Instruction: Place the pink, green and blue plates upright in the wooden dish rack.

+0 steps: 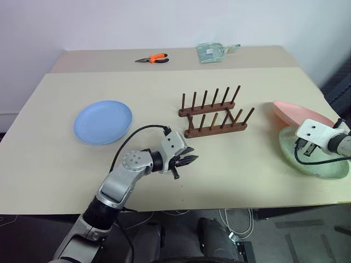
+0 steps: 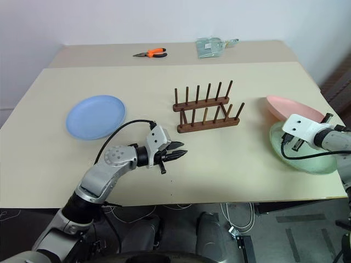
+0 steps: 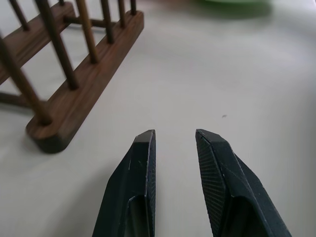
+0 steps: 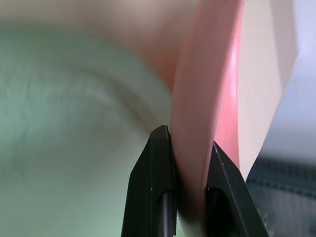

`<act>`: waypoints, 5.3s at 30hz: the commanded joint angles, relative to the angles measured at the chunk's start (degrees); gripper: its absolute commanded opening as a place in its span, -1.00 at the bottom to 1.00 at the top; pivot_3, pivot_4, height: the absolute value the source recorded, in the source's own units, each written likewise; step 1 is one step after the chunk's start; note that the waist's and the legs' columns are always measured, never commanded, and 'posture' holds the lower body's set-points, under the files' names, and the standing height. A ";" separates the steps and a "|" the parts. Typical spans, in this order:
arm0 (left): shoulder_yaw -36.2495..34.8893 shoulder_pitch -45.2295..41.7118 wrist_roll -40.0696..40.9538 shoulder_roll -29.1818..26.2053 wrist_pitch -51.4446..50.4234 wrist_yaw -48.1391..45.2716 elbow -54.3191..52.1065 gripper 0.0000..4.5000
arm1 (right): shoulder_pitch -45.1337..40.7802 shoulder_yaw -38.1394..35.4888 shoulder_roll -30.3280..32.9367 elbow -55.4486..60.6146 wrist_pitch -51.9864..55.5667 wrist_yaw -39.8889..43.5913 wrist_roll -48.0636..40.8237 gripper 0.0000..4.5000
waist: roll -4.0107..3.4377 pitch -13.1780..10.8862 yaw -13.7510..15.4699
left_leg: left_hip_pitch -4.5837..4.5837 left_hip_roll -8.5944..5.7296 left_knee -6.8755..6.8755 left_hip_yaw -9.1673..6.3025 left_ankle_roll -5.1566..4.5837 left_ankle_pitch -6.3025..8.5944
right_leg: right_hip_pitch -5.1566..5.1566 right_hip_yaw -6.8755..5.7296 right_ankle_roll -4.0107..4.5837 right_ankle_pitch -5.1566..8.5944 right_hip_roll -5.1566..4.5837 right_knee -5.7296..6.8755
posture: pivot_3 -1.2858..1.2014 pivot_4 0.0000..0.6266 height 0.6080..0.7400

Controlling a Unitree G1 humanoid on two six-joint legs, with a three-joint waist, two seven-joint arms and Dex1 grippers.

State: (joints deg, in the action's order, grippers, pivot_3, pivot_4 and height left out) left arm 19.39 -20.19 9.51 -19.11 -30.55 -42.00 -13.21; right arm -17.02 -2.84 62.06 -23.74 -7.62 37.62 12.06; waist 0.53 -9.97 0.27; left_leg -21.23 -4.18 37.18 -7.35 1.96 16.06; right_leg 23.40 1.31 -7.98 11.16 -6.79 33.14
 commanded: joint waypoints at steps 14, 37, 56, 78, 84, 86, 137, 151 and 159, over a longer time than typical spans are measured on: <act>-2.67 0.37 2.48 -1.67 0.42 0.54 -3.65 -0.45 | -15.77 -24.86 -13.08 34.45 52.87 -0.24 -65.76 -0.98 | -0.03 -0.06 0.66 | -0.09 0.01 0.03 -0.23 -0.01 0.00 | -0.02 -0.09 0.04 -0.01 -0.01 -0.04 | 0.03 -0.52 1.00; -3.42 1.70 6.56 -1.41 -0.55 0.79 -6.58 -0.45 | -21.22 -23.90 -22.99 23.81 64.45 -19.39 -68.57 -0.61 | -0.04 -0.04 0.29 | -0.09 0.01 0.00 -0.11 -0.02 0.00 | 0.08 -0.06 0.04 -0.03 0.01 0.00 | 0.03 -0.52 1.00; -2.04 0.44 6.78 -1.80 -0.29 -1.47 -5.28 -0.45 | 22.26 -23.06 -4.33 39.97 45.66 3.79 -43.03 0.42 | -0.16 -0.02 -1.00 | -0.07 0.06 -0.04 0.15 -0.04 0.02 | 0.01 0.05 -0.23 0.15 0.00 0.05 | 0.03 -0.52 1.00; -3.13 0.43 8.36 -1.97 -0.88 -3.07 -6.37 -0.45 | 16.81 -15.14 -6.09 35.58 43.47 -6.60 -23.73 -0.98 | 0.10 0.00 0.46 | -0.07 0.05 0.06 0.16 -0.04 0.03 | 0.06 0.06 -0.16 0.14 -0.04 -0.04 | 0.03 -0.52 1.00; -4.02 0.23 9.10 -2.31 -0.71 -3.17 -6.09 -0.45 | -3.08 -28.07 -7.23 34.11 41.96 -6.67 -34.70 -0.98 | -0.17 -0.09 -0.08 | -0.03 0.08 0.04 0.25 -0.04 0.02 | 0.09 0.09 -0.15 0.11 -0.03 -0.02 | 0.03 -0.52 1.00; -4.32 0.22 9.16 -2.32 -0.48 -2.93 -5.96 -0.45 | -11.63 -31.46 -9.06 35.11 46.01 -6.48 -43.42 -0.98 | -0.14 -0.11 -0.06 | -0.03 0.11 -0.03 0.20 -0.05 0.02 | 0.10 0.05 -0.15 0.11 0.01 -0.03 | 0.03 -0.52 1.00; -41.01 -5.93 0.81 -6.48 -7.64 41.07 9.57 1.00 | -26.81 -4.97 -12.15 37.78 37.23 3.12 -51.23 0.98 | 0.02 -0.12 -1.25 | -0.09 0.08 -0.17 -0.06 -0.04 0.03 | 0.25 -0.09 -0.23 -0.09 0.07 -0.01 | 0.03 -0.52 1.00; -59.12 -8.00 13.39 6.03 -29.87 48.82 10.41 0.41 | -15.33 7.52 -22.26 51.12 36.75 5.09 -45.15 1.00 | 0.50 -0.05 0.58 | -0.14 0.00 -0.04 -0.32 0.13 -0.04 | 0.18 -0.23 -0.21 -0.11 0.00 0.06 | 0.03 -0.52 1.00; -55.85 -9.89 15.98 8.28 -24.49 46.39 8.01 -0.97 | -15.07 10.60 -22.58 50.42 38.01 5.56 -39.51 1.00 | 0.54 -0.04 0.47 | -0.13 -0.01 -0.08 -0.31 0.24 -0.10 | 0.16 -0.24 -0.20 -0.11 0.01 0.07 | 0.03 -0.52 1.00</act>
State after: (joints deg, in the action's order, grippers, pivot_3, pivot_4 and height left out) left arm -40.28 -29.71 24.61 -10.64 -57.41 6.87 -2.72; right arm -30.63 7.13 39.75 25.55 31.53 43.20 -29.29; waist 1.07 -10.01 0.74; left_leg -21.36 -4.19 37.10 -7.66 2.21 15.96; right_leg 23.56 1.07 -8.18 11.05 -6.78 33.21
